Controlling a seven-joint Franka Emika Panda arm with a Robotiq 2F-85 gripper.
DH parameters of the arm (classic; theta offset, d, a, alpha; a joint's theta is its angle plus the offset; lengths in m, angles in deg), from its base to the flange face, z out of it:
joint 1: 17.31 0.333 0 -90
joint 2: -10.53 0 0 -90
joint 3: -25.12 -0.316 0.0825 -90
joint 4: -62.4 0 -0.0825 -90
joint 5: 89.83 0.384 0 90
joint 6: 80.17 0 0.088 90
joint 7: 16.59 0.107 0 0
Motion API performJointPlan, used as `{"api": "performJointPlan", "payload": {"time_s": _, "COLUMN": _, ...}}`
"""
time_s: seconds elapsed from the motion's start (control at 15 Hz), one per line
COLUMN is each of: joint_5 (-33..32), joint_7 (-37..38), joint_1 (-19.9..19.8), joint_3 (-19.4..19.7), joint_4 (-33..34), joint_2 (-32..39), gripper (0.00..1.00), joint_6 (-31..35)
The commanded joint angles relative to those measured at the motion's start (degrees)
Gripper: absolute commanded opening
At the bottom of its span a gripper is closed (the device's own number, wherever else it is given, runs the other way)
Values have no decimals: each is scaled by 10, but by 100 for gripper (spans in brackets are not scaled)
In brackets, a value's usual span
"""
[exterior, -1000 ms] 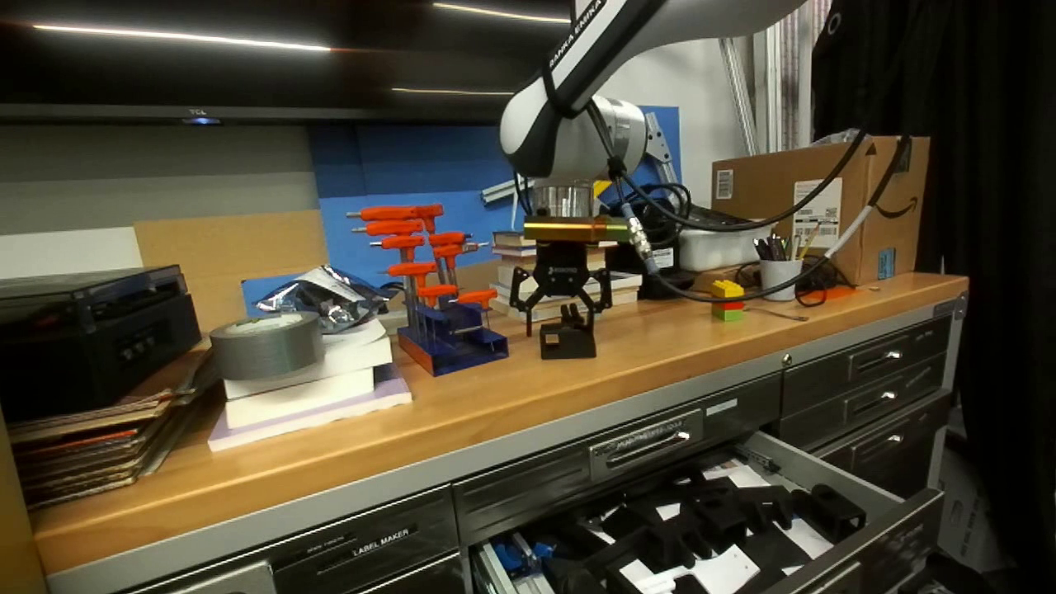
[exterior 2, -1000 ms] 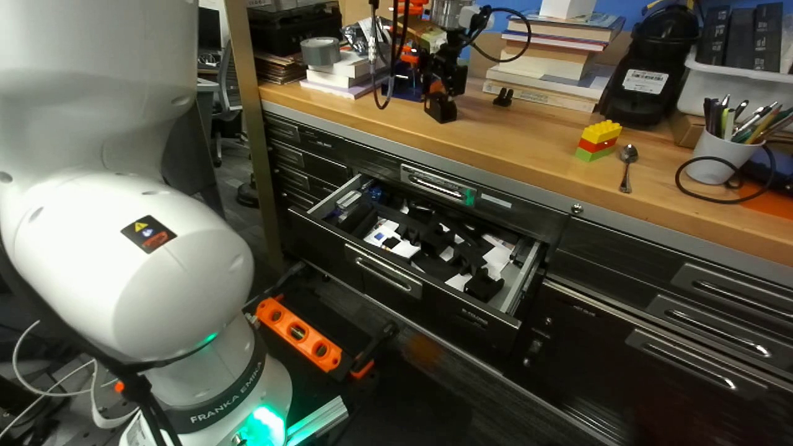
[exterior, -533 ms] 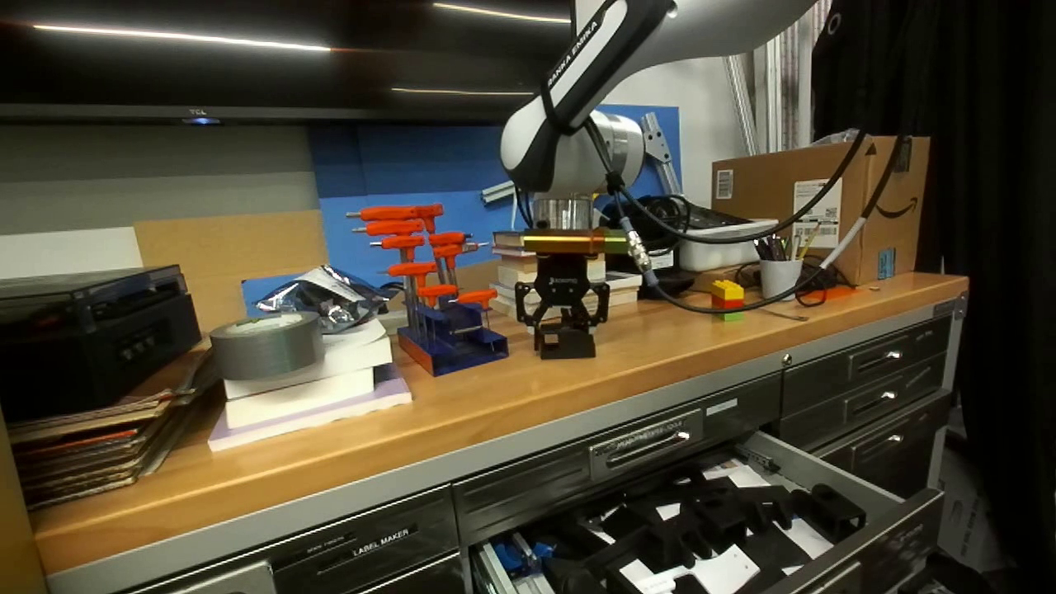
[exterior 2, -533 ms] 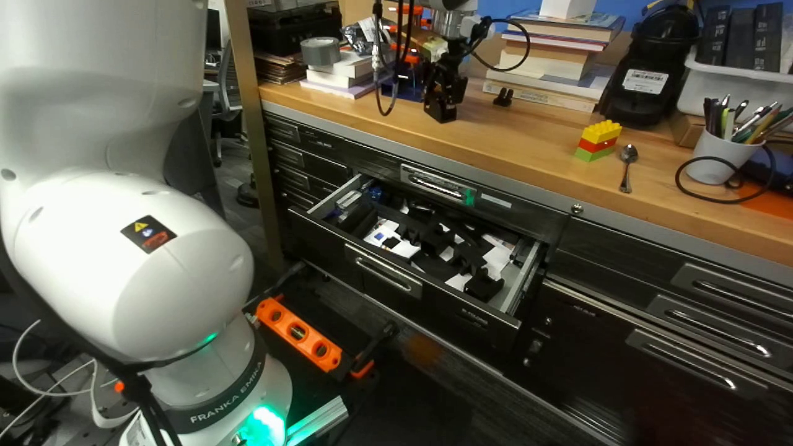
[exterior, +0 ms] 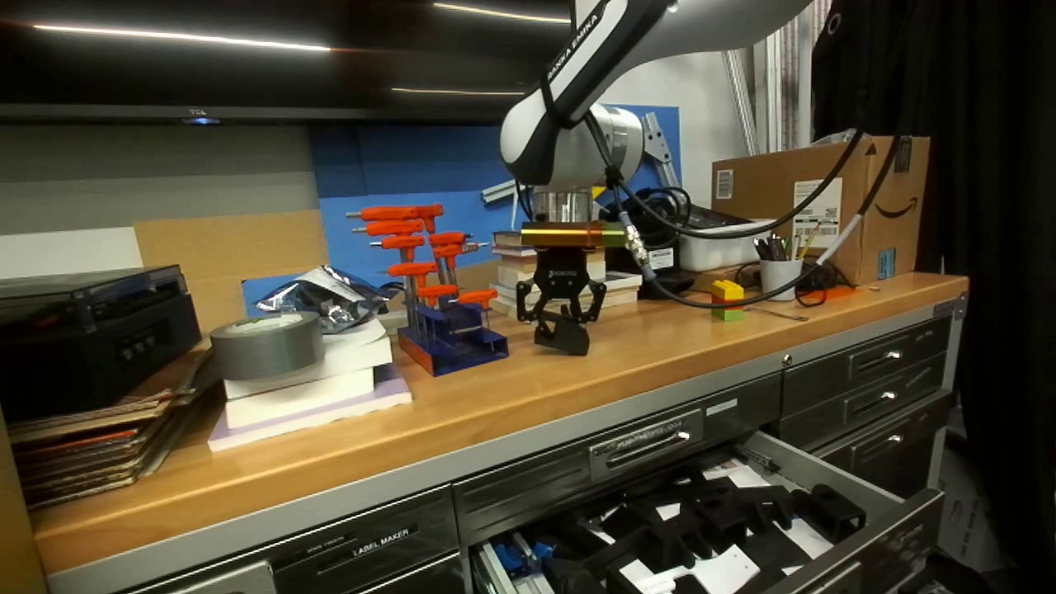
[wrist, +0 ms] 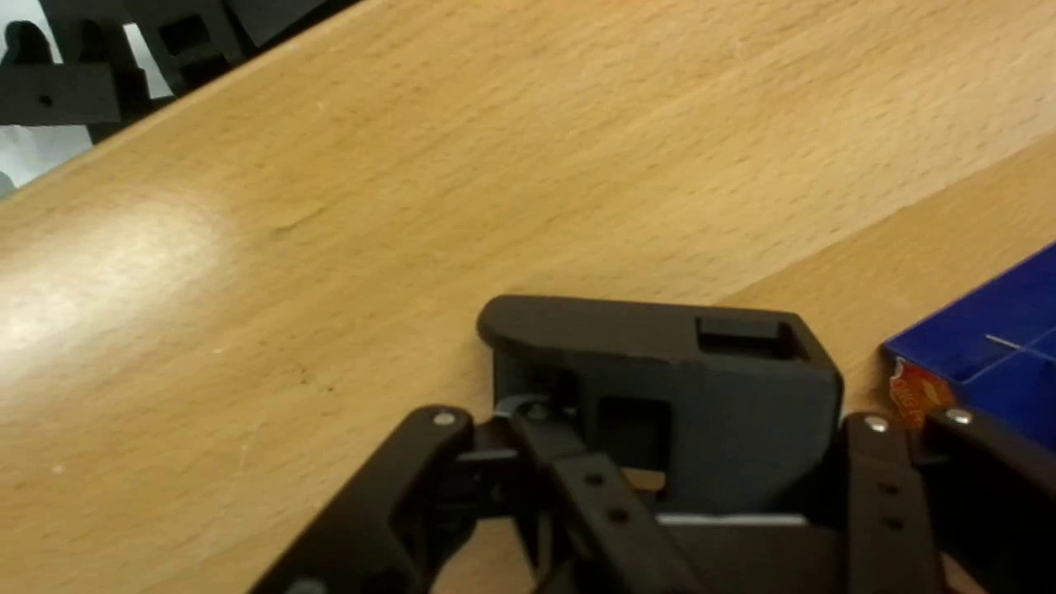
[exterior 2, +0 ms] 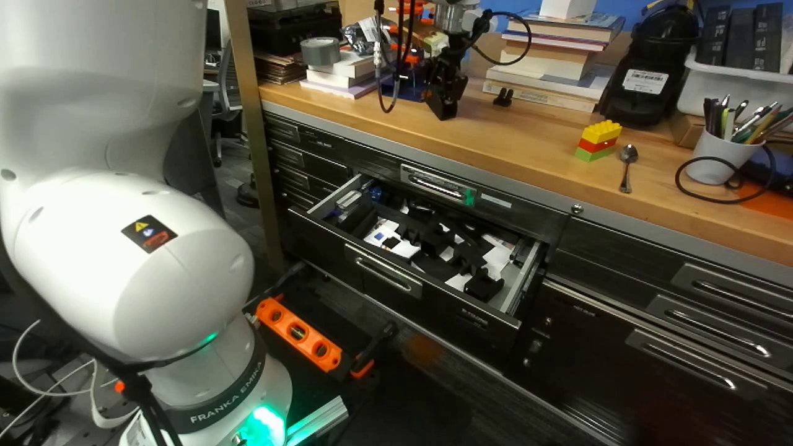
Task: Put the black objects into the drawer then close the drawer.
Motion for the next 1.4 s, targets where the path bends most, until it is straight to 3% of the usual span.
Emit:
{"api": "performJointPlan", "payload": {"time_s": 0.0, "joint_5": -30, "joint_7": 50, "joint_1": 16, "joint_3": 20, "joint_4": -45, "joint_2": -49, "gripper": 24, "joint_6": -7}}
{"api": "performJointPlan", "payload": {"time_s": 0.33, "joint_5": -83, "joint_7": 142, "joint_1": 20, "joint_3": 34, "joint_4": -160, "joint_2": -153, "gripper": 24, "joint_6": -18}}
{"api": "performJointPlan", "payload": {"time_s": 0.67, "joint_5": -107, "joint_7": 212, "joint_1": 6, "joint_3": 15, "joint_4": -286, "joint_2": -265, "gripper": 24, "joint_6": -57}}
{"api": "performJointPlan", "payload": {"time_s": 1.07, "joint_5": -92, "joint_7": 174, "joint_1": -8, "joint_3": -16, "joint_4": -441, "joint_2": -341, "gripper": 24, "joint_6": 6}}
{"api": "performJointPlan", "payload": {"time_s": 1.33, "joint_5": -97, "joint_7": 120, "joint_1": -14, "joint_3": -24, "joint_4": -520, "joint_2": -331, "gripper": 24, "joint_6": 107}}
